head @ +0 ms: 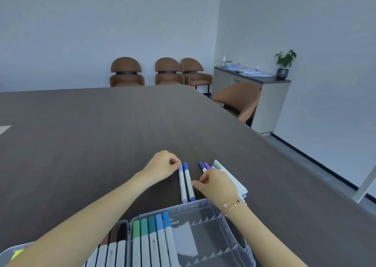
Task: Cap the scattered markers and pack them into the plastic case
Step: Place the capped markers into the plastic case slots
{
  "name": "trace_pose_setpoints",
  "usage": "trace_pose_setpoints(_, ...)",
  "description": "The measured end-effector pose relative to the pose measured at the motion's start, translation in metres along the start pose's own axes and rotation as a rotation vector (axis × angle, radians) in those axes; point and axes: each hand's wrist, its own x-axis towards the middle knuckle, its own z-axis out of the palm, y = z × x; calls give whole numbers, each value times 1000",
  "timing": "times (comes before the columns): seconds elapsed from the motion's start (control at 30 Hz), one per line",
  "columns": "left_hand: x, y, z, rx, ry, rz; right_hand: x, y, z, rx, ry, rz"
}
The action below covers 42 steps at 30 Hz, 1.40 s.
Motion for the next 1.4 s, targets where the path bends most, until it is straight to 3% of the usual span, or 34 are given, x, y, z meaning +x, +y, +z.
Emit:
trace_pose_setpoints(0.33,5,8,4,-37,-53,42,-5,-18,-4,-152,-94,-29)
trace_pose_setpoints(0.5,9,15,7,-88,-36,-30,-7,-26,-8,-202,-89,-51)
trace_pose_setpoints(0.7,6,34,-23,-240,17,-87,-9,-23,-18,-28,-54,-1)
trace_pose_setpoints(0.87,-19,40,-52,-285,60,-94,-25,-33,-29,189,-74,-78)
trace_pose_setpoints(1.1,-73,29,-55,-258,-11,-140,-68,-45,-46,173,-337,-95)
trace_pose_setpoints(1.4,-122,26,-34,-230,-140,-109,-110,-39,-45,127,-553,-57)
